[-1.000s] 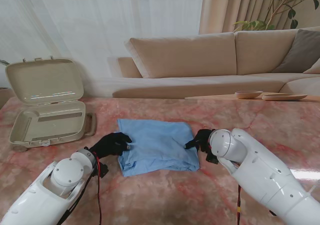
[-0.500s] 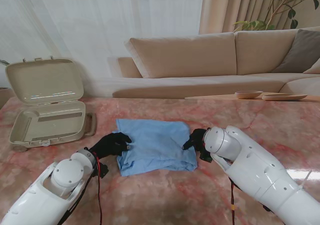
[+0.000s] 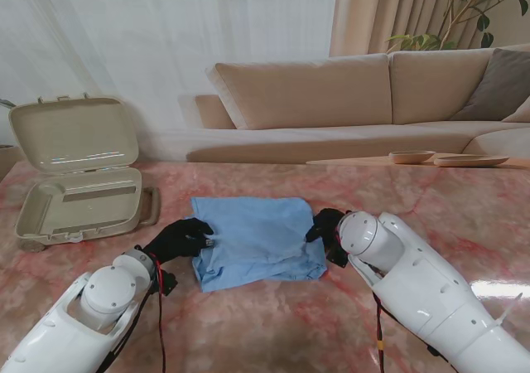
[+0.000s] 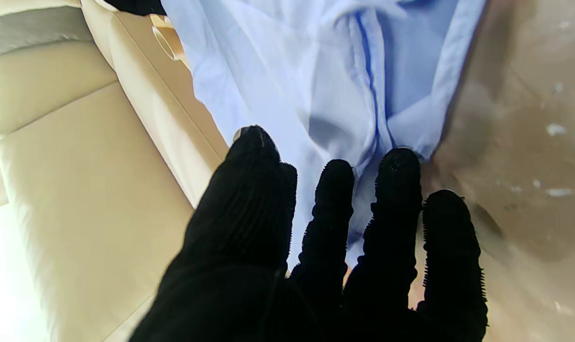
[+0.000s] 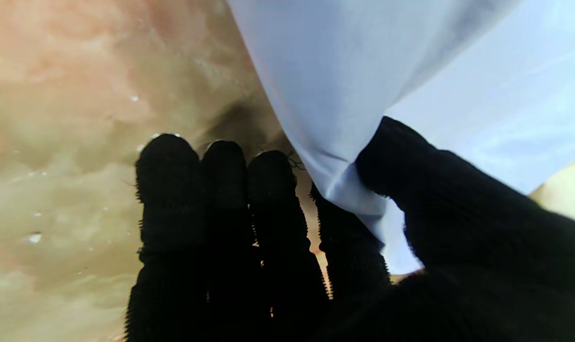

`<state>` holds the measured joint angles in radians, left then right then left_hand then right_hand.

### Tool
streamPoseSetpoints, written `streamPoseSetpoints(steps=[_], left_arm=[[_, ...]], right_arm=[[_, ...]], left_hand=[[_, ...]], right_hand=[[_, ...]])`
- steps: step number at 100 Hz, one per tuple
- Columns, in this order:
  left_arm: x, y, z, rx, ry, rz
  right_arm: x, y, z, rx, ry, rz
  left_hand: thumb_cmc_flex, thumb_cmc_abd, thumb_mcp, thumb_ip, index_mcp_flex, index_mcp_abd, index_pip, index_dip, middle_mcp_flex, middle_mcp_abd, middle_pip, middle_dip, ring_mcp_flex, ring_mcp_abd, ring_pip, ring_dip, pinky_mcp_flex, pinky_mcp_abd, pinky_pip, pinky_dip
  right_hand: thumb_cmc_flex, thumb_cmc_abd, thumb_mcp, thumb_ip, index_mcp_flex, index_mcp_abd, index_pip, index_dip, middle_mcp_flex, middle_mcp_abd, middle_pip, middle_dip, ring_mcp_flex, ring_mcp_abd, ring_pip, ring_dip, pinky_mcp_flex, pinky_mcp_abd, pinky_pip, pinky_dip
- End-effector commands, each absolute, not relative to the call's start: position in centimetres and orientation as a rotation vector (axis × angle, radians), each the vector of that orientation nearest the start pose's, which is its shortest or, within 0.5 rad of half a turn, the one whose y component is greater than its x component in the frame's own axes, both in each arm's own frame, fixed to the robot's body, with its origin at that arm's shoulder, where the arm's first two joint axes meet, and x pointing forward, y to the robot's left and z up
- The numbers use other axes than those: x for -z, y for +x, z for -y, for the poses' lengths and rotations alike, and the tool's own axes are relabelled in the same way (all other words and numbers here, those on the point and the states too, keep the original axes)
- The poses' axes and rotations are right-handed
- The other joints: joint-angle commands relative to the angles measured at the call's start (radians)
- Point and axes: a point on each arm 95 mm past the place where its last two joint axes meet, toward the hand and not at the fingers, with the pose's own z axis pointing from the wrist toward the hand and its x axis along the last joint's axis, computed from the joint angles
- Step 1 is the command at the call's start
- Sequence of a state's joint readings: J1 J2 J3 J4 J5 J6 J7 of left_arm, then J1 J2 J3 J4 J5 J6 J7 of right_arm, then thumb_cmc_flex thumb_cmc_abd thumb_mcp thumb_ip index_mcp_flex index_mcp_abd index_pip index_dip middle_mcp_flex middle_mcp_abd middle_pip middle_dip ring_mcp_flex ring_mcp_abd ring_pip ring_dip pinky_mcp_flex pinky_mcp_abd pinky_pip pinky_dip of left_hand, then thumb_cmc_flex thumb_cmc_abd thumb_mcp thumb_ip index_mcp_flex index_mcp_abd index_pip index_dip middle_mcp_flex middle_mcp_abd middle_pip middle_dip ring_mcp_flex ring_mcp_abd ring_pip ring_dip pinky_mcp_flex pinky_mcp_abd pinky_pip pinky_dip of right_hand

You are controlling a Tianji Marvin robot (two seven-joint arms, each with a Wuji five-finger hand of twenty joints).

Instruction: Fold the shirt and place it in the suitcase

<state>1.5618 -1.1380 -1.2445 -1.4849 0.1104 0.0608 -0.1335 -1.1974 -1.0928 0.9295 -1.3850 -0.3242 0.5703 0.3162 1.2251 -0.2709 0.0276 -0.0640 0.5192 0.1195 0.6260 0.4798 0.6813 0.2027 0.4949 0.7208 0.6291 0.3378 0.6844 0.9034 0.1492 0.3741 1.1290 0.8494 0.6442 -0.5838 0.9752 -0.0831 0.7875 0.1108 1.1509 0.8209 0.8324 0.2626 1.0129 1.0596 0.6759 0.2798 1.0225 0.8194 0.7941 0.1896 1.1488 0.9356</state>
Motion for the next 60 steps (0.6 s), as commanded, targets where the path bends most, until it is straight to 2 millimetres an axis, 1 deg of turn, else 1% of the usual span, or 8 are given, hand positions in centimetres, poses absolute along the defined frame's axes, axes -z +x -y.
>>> streamPoseSetpoints(steps=[1,12,15,20,23,25,30,60], left_arm=[[37.3,39.6,-1.6,1.762,-2.251,-1.005],[37.0,39.5,-2.1,1.748,-2.238,-0.981],[36.9,39.5,-2.2,1.746,-2.238,-0.980],[37.0,39.5,-2.2,1.743,-2.240,-0.983],[37.1,39.6,-2.1,1.741,-2.242,-0.989],[37.1,39.6,-2.1,1.741,-2.245,-0.993],[37.4,39.8,-1.9,1.741,-2.254,-1.002],[38.3,40.9,-0.5,1.760,-2.279,-1.087]], right_arm=[[35.1,45.8,-2.0,1.369,-2.696,1.675],[34.5,45.6,-1.9,1.432,-2.704,1.642],[34.3,45.6,-1.8,1.449,-2.704,1.633],[34.0,45.5,-1.8,1.477,-2.705,1.614],[33.9,45.4,-1.8,1.491,-2.704,1.604],[33.8,45.3,-1.8,1.499,-2.703,1.600],[33.5,45.2,-1.7,1.521,-2.700,1.590],[32.7,44.7,-1.5,1.570,-2.678,1.579]], left_hand=[[0.032,0.034,-0.027,0.019,0.017,0.006,0.004,-0.009,0.005,0.001,0.012,-0.001,-0.010,0.025,0.000,0.000,-0.009,0.022,0.002,0.001],[0.032,0.035,-0.027,0.019,0.017,0.006,0.003,-0.010,0.006,0.001,0.012,-0.002,-0.009,0.025,0.000,0.000,-0.009,0.022,0.002,0.001],[0.032,0.034,-0.027,0.019,0.018,0.007,0.003,-0.010,0.007,0.000,0.013,-0.002,-0.009,0.026,0.000,0.000,-0.009,0.023,0.002,0.001],[0.032,0.035,-0.027,0.019,0.018,0.007,0.002,-0.010,0.008,0.001,0.013,-0.001,-0.009,0.027,0.000,0.000,-0.009,0.024,0.002,0.002],[0.033,0.035,-0.027,0.019,0.018,0.005,0.002,-0.010,0.007,0.001,0.012,-0.001,-0.008,0.026,0.001,0.000,-0.008,0.024,0.002,0.002],[0.033,0.034,-0.027,0.019,0.017,0.006,0.001,-0.010,0.008,0.001,0.013,-0.001,-0.008,0.026,0.001,0.000,-0.008,0.024,0.002,0.002],[0.034,0.035,-0.026,0.019,0.016,0.006,0.000,-0.010,0.008,0.000,0.013,-0.001,-0.008,0.026,0.000,0.000,-0.009,0.024,0.002,0.002],[0.031,0.040,-0.026,0.020,0.007,0.008,-0.006,-0.011,0.005,-0.001,0.012,0.002,-0.010,0.024,0.000,0.000,-0.009,0.023,0.001,0.002]], right_hand=[[-0.005,-0.030,0.093,0.089,0.037,-0.028,0.061,0.038,0.032,0.019,0.038,0.019,0.044,0.014,0.060,0.035,0.015,-0.055,0.015,0.043],[-0.015,-0.051,0.123,0.112,0.054,-0.023,0.065,0.046,0.051,0.031,0.050,0.023,0.065,0.014,0.087,0.044,0.008,-0.026,0.029,0.050],[-0.018,-0.054,0.127,0.120,0.058,-0.022,0.062,0.051,0.053,0.034,0.053,0.023,0.069,0.013,0.095,0.043,-0.326,0.153,-0.170,0.040],[-0.017,-0.059,0.131,0.125,0.061,-0.017,0.062,0.051,0.058,0.040,0.056,0.024,0.074,0.016,0.103,0.045,-0.388,0.144,-0.083,0.064],[-0.017,-0.061,0.131,0.129,0.064,-0.016,0.061,0.053,0.060,0.042,0.057,0.024,0.076,0.016,0.106,0.046,-0.145,0.004,0.149,0.042],[-0.019,-0.062,0.132,0.133,0.065,-0.016,0.061,0.055,0.062,0.042,0.058,0.025,0.079,0.015,0.109,0.046,-0.322,0.124,0.022,-0.096],[-0.021,-0.066,0.135,0.140,0.070,-0.016,0.061,0.056,0.067,0.044,0.060,0.025,0.086,0.015,0.115,0.048,-0.504,0.150,0.071,-0.047],[-0.026,-0.082,0.140,0.161,0.083,-0.015,0.059,0.059,0.083,0.054,0.065,0.030,0.109,0.016,0.136,0.055,-0.523,0.146,0.178,-0.112]])
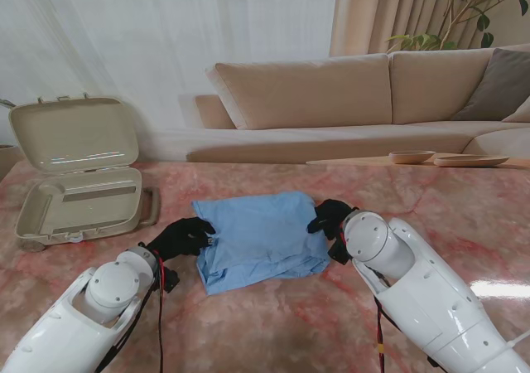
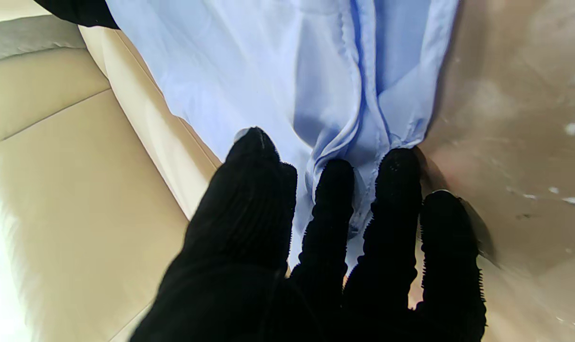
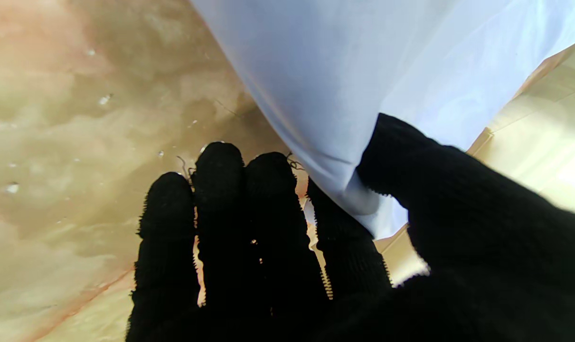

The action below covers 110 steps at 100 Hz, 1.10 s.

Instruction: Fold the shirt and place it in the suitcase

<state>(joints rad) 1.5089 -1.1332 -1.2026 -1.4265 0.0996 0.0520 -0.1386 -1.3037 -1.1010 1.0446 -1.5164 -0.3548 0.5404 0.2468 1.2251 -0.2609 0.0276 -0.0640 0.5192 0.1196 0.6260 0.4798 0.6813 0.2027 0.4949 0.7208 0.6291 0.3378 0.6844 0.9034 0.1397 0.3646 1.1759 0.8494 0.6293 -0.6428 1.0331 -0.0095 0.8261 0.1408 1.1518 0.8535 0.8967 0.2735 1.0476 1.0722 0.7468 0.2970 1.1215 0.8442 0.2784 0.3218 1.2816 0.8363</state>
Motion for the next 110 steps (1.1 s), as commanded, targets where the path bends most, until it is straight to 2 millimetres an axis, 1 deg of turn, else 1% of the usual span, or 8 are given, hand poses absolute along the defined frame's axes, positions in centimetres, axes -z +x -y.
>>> streamPoseSetpoints(steps=[1,33,56,69,73,83,91,110], left_arm=[[38.4,41.0,-0.4,1.761,-2.279,-1.090],[39.2,41.8,1.2,1.781,-2.318,-1.180],[39.5,41.9,2.2,1.805,-2.331,-1.216],[39.7,41.9,2.7,1.817,-2.338,-1.230],[39.8,41.9,2.8,1.821,-2.339,-1.233],[39.9,41.9,3.1,1.829,-2.343,-1.236],[40.0,42.0,3.3,1.835,-2.347,-1.234],[40.2,42.1,3.6,1.842,-2.355,-1.232]], right_arm=[[32.7,44.7,-1.5,1.571,-2.678,1.579],[32.2,44.9,-1.0,1.584,-2.697,1.555],[31.3,45.3,-1.1,1.604,-2.715,1.540],[30.7,45.4,-1.6,1.635,-2.714,1.522],[30.5,45.4,-1.7,1.644,-2.709,1.520],[30.1,45.4,-2.3,1.672,-2.691,1.517],[29.9,45.4,-2.7,1.698,-2.672,1.516],[29.4,45.4,-3.9,1.742,-2.639,1.490]], left_hand=[[0.031,0.031,-0.026,0.020,0.007,0.008,-0.006,-0.011,0.005,-0.001,0.012,0.002,-0.010,0.024,0.000,0.000,0.000,0.033,-0.045,0.002],[0.033,0.031,-0.024,0.020,0.004,0.009,-0.007,-0.010,0.005,0.001,0.013,0.005,-0.011,0.024,0.002,0.001,0.000,0.032,-0.045,0.003],[0.033,0.031,-0.023,0.020,0.004,0.011,-0.007,-0.010,0.006,-0.001,0.013,0.006,-0.011,0.025,0.004,0.001,0.000,0.033,-0.044,0.003],[0.031,0.031,-0.024,0.019,0.003,0.009,-0.008,-0.011,0.005,-0.001,0.013,0.007,-0.010,0.024,0.004,0.001,-0.001,0.032,-0.043,0.003],[0.031,0.031,-0.023,0.019,0.003,0.009,-0.008,-0.010,0.005,-0.001,0.013,0.007,-0.010,0.024,0.004,0.001,0.000,0.033,-0.043,0.003],[0.031,0.034,-0.023,0.020,-0.001,0.013,-0.010,-0.012,0.005,-0.001,0.013,0.007,-0.012,0.026,0.003,0.001,-0.001,0.033,-0.043,0.003],[0.030,0.035,-0.022,0.020,-0.002,0.013,-0.012,-0.013,0.006,-0.001,0.014,0.008,-0.011,0.025,0.004,0.001,-0.001,0.032,-0.043,0.003],[0.028,0.036,-0.022,0.020,-0.004,0.014,-0.015,-0.013,0.005,-0.002,0.014,0.008,-0.011,0.026,0.004,0.001,0.000,0.031,-0.043,0.003]], right_hand=[[-0.011,-0.024,0.082,0.088,0.045,-0.046,0.058,0.026,0.020,0.043,0.031,0.017,0.038,-0.001,0.038,0.030,-0.007,0.014,0.047,-0.013],[-0.025,-0.053,0.102,0.104,0.062,-0.050,0.055,0.028,0.041,0.054,0.041,0.023,0.073,-0.002,0.086,0.046,0.014,0.011,0.091,-0.010],[-0.042,-0.091,0.131,0.115,0.092,-0.051,0.057,0.017,0.102,0.072,0.073,0.027,0.178,0.014,0.198,0.078,0.099,0.033,0.199,0.016],[-0.038,-0.094,0.140,0.114,0.097,-0.045,0.058,0.011,0.117,0.078,0.083,0.029,0.209,0.023,0.227,0.083,0.126,0.039,0.232,0.022],[-0.035,-0.095,0.140,0.108,0.097,-0.037,0.058,0.010,0.121,0.081,0.087,0.033,0.216,0.024,0.240,0.085,0.131,0.039,0.245,0.024],[-0.021,-0.113,0.173,0.097,0.111,-0.019,0.058,-0.001,0.152,0.088,0.105,0.045,0.262,0.036,0.295,0.093,0.167,0.041,0.302,0.037],[-0.025,-0.143,0.212,0.106,0.129,-0.017,0.061,-0.001,0.177,0.091,0.113,0.055,0.295,0.042,0.327,0.096,0.198,0.044,0.328,0.047],[-0.026,-0.153,0.228,0.117,0.140,-0.012,0.059,0.007,0.200,0.090,0.121,0.065,0.340,0.038,0.356,0.092,0.245,0.053,0.356,0.060]])
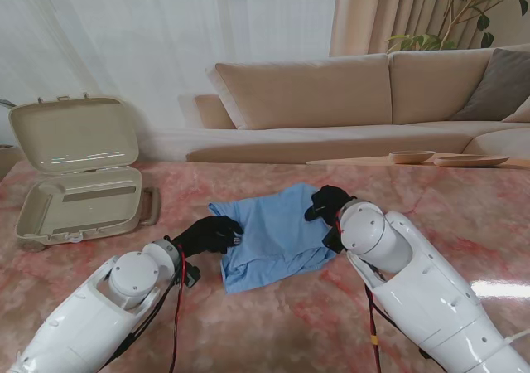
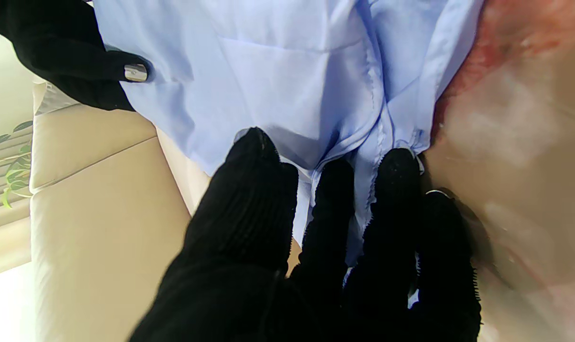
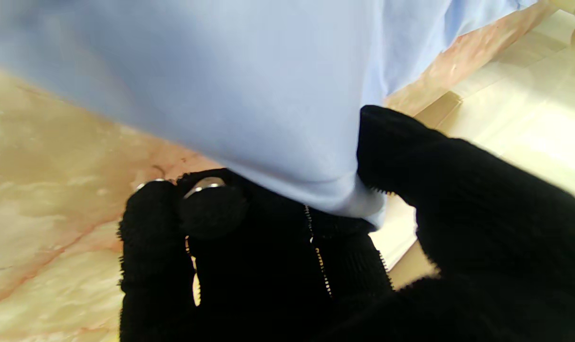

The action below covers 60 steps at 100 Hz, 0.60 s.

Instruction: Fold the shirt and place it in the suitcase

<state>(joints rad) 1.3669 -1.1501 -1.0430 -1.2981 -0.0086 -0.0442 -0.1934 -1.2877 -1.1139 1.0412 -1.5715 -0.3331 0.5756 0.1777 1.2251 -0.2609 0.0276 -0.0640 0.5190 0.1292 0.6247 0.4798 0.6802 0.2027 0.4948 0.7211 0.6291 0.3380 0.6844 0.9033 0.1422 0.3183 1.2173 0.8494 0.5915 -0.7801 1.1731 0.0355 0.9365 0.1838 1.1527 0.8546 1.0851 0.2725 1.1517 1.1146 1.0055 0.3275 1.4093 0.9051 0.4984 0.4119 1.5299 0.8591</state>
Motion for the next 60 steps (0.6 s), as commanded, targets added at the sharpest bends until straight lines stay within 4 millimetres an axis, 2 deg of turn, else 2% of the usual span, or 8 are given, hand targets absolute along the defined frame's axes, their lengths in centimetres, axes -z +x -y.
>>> streamPoseSetpoints(steps=[1,39,60], left_arm=[[40.2,42.1,3.6,1.842,-2.355,-1.232],[40.5,42.2,3.9,1.850,-2.365,-1.233],[40.6,42.0,3.9,1.844,-2.373,-1.232]], right_arm=[[29.4,45.4,-3.9,1.745,-2.638,1.488],[27.5,45.3,-7.3,1.830,-2.555,1.422],[27.8,45.2,-9.6,1.812,-2.485,1.461]], left_hand=[[0.029,0.036,-0.022,0.020,-0.003,0.004,-0.014,-0.013,0.006,-0.002,0.014,0.008,-0.011,0.025,0.004,0.001,-0.003,0.078,-0.084,0.003],[0.030,0.035,-0.020,0.020,-0.002,0.006,-0.015,-0.012,0.007,-0.001,0.014,0.010,-0.011,0.025,0.005,0.001,-0.003,0.078,-0.084,0.003],[0.030,0.035,-0.020,0.020,-0.002,0.005,-0.014,-0.012,0.006,0.000,0.013,0.010,-0.011,0.024,0.005,0.001,-0.003,0.078,-0.084,0.002]], right_hand=[[0.012,-0.016,0.089,0.073,0.030,-0.055,0.058,0.006,0.012,0.091,0.017,0.023,0.083,0.008,0.069,0.031,0.026,-0.037,0.109,0.038],[-0.006,-0.016,0.088,0.084,0.032,-0.062,0.056,0.011,0.023,0.081,0.023,0.025,0.147,-0.017,0.114,0.016,0.099,-0.033,0.146,0.049],[-0.007,-0.020,0.081,0.087,0.034,-0.068,0.051,0.004,0.021,0.078,0.022,0.023,0.146,-0.019,0.116,0.010,0.096,-0.037,0.145,0.046]])
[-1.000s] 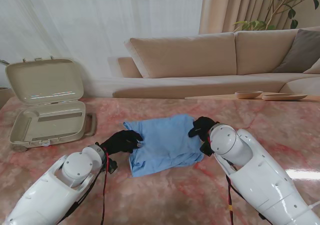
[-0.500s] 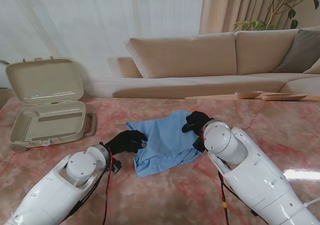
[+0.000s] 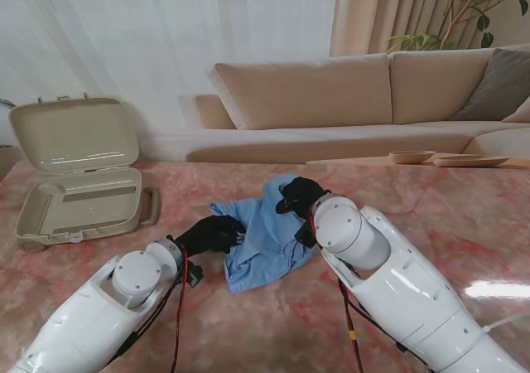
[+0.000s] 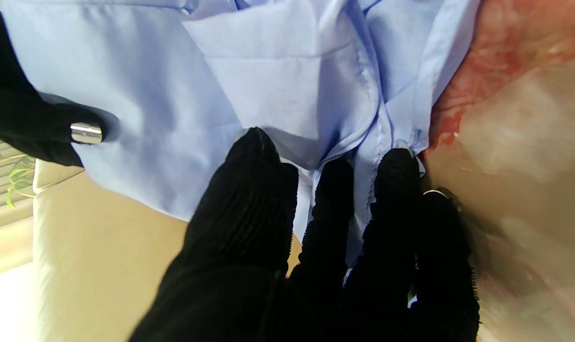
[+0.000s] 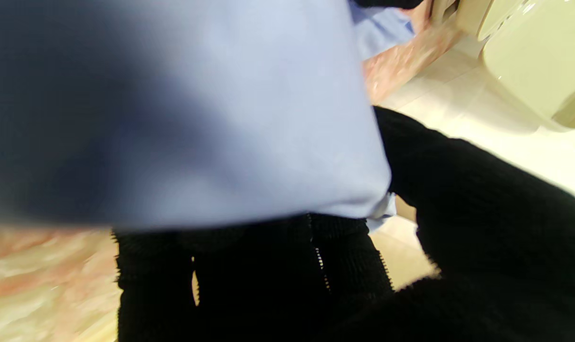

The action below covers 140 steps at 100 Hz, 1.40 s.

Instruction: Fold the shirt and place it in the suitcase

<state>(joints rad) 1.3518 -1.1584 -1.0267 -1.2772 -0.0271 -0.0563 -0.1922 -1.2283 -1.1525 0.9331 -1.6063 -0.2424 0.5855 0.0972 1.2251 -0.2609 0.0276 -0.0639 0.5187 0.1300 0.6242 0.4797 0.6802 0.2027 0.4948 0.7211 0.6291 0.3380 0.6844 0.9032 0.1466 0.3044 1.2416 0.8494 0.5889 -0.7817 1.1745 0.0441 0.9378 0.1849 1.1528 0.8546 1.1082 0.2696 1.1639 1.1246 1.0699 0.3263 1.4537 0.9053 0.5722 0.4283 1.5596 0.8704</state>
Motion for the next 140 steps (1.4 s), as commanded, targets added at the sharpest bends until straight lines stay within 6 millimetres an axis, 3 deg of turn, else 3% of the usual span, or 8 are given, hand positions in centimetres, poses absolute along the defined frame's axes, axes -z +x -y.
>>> streamPoseSetpoints(steps=[1,58,67,78,86,100,124,140], left_arm=[[40.6,42.0,3.9,1.844,-2.373,-1.232],[40.4,41.8,3.7,1.844,-2.375,-1.220],[40.4,41.8,3.7,1.847,-2.374,-1.218],[40.2,41.7,3.7,1.853,-2.370,-1.217],[40.0,41.6,3.6,1.857,-2.364,-1.214],[39.5,41.3,3.5,1.868,-2.349,-1.200],[38.4,40.5,3.0,1.888,-2.301,-1.184],[37.4,39.7,2.4,1.888,-2.264,-1.172]], right_arm=[[27.9,45.1,-9.8,1.810,-2.481,1.463],[31.5,45.1,-15.3,1.679,-2.392,1.530],[31.8,45.0,-15.8,1.664,-2.378,1.534],[32.2,44.8,-16.2,1.664,-2.363,1.542],[32.4,44.7,-16.1,1.650,-2.354,1.553],[32.7,44.6,-15.9,1.633,-2.348,1.560],[33.1,44.3,-15.5,1.613,-2.343,1.559],[33.2,44.2,-15.4,1.606,-2.341,1.540]], left_hand=[[0.029,0.035,-0.020,0.019,-0.002,0.004,-0.014,-0.012,0.006,0.000,0.013,0.010,-0.012,0.025,0.005,0.001,-0.008,0.092,-0.109,0.002],[0.029,0.034,-0.020,0.019,0.001,0.005,-0.014,-0.011,0.007,0.000,0.012,0.009,-0.011,0.026,0.006,0.001,-0.007,0.093,-0.107,0.002],[0.030,0.034,-0.019,0.019,0.003,0.004,-0.013,-0.011,0.007,0.000,0.012,0.009,-0.012,0.027,0.005,0.001,-0.007,0.093,-0.107,0.002],[0.031,0.032,-0.020,0.019,0.005,0.002,-0.012,-0.010,0.007,0.000,0.012,0.009,-0.012,0.027,0.005,0.001,-0.007,0.092,-0.107,0.002],[0.031,0.031,-0.020,0.019,0.006,0.002,-0.010,-0.009,0.008,0.001,0.012,0.009,-0.011,0.026,0.006,0.001,-0.007,0.092,-0.107,0.002],[0.031,0.031,-0.020,0.019,0.008,0.002,-0.010,-0.010,0.008,0.000,0.012,0.008,-0.012,0.027,0.005,0.000,-0.006,0.091,-0.107,0.002],[0.031,0.030,-0.023,0.018,0.012,0.002,-0.009,-0.011,0.007,0.002,0.011,0.005,-0.011,0.027,0.005,0.000,-0.004,0.090,-0.106,0.002],[0.030,0.031,-0.024,0.018,0.014,0.003,-0.010,-0.012,0.006,0.004,0.010,0.001,-0.010,0.027,0.004,-0.001,-0.004,0.091,-0.106,0.001]], right_hand=[[-0.005,-0.018,0.080,0.078,0.032,-0.069,0.051,0.004,-0.002,0.081,0.010,0.013,0.082,-0.018,0.072,0.009,0.022,-0.053,0.115,0.035],[0.007,0.010,0.043,0.054,0.016,-0.073,0.040,-0.013,-0.021,0.073,-0.008,0.000,0.056,-0.017,0.042,-0.010,0.002,-0.053,0.099,0.022],[0.011,0.017,0.030,0.035,0.010,-0.076,0.034,-0.025,-0.027,0.068,-0.021,-0.010,0.045,-0.014,0.019,-0.017,-0.007,-0.052,0.091,0.016],[0.022,0.018,0.010,-0.028,0.007,-0.086,0.022,-0.069,-0.037,0.060,-0.052,-0.036,0.028,-0.006,-0.040,-0.034,-0.026,-0.046,0.073,-0.004],[0.032,0.024,-0.026,-0.069,0.002,-0.098,0.008,-0.101,-0.049,0.049,-0.085,-0.064,0.009,-0.001,-0.102,-0.053,-0.044,-0.039,0.042,-0.025],[0.032,0.028,-0.093,-0.100,0.002,-0.120,-0.018,-0.169,-0.062,0.035,-0.147,-0.134,-0.020,0.009,-0.228,-0.099,-0.069,-0.022,-0.026,-0.066],[-0.002,0.083,-0.172,-0.110,0.008,-0.098,-0.106,-0.336,-0.090,0.020,-0.288,-0.290,-0.074,0.010,-0.510,-0.235,-0.121,-0.017,-0.181,-0.178],[-0.043,0.130,-0.210,-0.104,0.019,-0.070,-0.213,-0.371,-0.107,0.019,-0.403,-0.404,-0.100,-0.003,-0.721,-0.322,-0.148,-0.020,-0.257,-0.254]])
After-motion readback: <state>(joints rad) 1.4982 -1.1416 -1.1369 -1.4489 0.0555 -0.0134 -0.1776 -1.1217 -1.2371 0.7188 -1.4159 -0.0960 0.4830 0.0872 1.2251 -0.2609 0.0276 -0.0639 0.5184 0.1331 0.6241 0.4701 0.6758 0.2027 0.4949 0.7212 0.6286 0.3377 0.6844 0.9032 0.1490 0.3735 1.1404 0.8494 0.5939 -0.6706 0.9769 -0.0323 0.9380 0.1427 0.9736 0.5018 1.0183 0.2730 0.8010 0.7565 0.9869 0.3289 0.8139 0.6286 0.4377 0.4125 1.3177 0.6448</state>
